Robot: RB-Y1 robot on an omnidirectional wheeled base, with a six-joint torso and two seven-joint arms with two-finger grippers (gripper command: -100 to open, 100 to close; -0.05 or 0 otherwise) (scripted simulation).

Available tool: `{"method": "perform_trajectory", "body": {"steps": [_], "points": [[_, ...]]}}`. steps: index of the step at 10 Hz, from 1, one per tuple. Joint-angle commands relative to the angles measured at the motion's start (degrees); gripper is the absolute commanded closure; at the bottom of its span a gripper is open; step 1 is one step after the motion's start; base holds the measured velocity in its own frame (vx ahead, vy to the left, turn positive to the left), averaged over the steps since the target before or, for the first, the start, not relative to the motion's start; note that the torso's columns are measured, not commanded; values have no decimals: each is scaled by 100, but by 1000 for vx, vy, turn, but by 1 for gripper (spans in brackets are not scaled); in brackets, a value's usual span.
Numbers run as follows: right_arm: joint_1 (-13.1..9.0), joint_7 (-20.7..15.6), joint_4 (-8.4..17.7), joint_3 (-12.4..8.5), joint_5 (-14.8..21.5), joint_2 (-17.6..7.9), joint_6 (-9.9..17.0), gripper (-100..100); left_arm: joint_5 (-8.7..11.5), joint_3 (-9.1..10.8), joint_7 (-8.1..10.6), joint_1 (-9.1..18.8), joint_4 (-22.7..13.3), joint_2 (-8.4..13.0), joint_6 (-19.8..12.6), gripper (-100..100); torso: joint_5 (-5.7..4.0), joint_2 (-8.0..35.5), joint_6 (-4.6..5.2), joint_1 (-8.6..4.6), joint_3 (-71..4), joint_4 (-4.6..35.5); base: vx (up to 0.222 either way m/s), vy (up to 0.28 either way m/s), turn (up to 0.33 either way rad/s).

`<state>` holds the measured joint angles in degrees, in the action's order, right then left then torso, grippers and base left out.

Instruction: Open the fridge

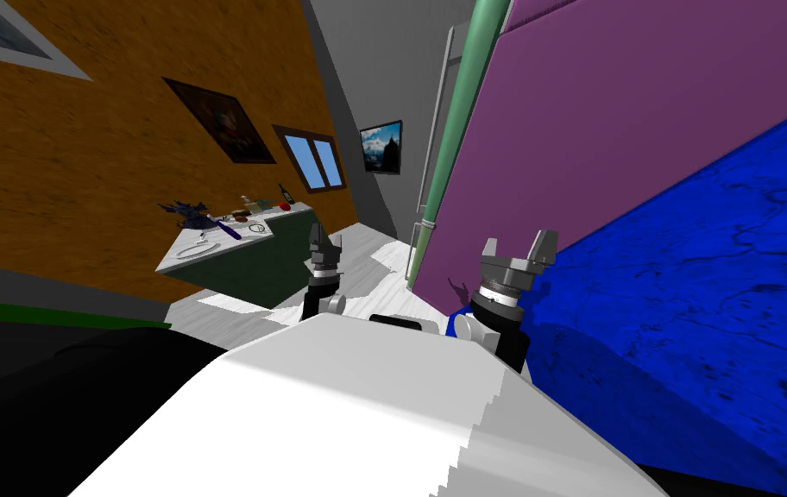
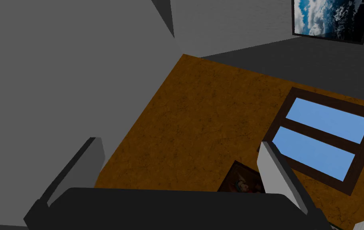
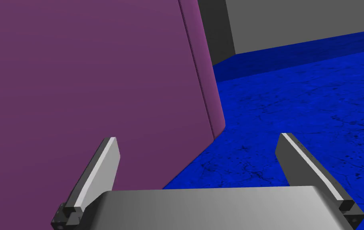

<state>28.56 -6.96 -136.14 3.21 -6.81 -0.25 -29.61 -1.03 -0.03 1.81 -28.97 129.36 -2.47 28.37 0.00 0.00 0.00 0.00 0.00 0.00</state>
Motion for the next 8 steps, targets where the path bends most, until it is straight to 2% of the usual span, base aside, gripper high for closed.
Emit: {"method": "perform_trajectory", "body": {"steps": [1, 8], "points": [[0, 0, 0, 0, 0, 0, 0, 0, 0, 0, 0, 0, 0, 0, 0, 0, 0, 232, 0, 0, -467, 235, 0, 0, 0], [0, 0, -2, 0, 0, 0, 0, 0, 0, 0, 0, 0, 2, 0, 1, 0, 0, 3116, 0, 0, -6227, 3114, 0, 0, 0]]}}
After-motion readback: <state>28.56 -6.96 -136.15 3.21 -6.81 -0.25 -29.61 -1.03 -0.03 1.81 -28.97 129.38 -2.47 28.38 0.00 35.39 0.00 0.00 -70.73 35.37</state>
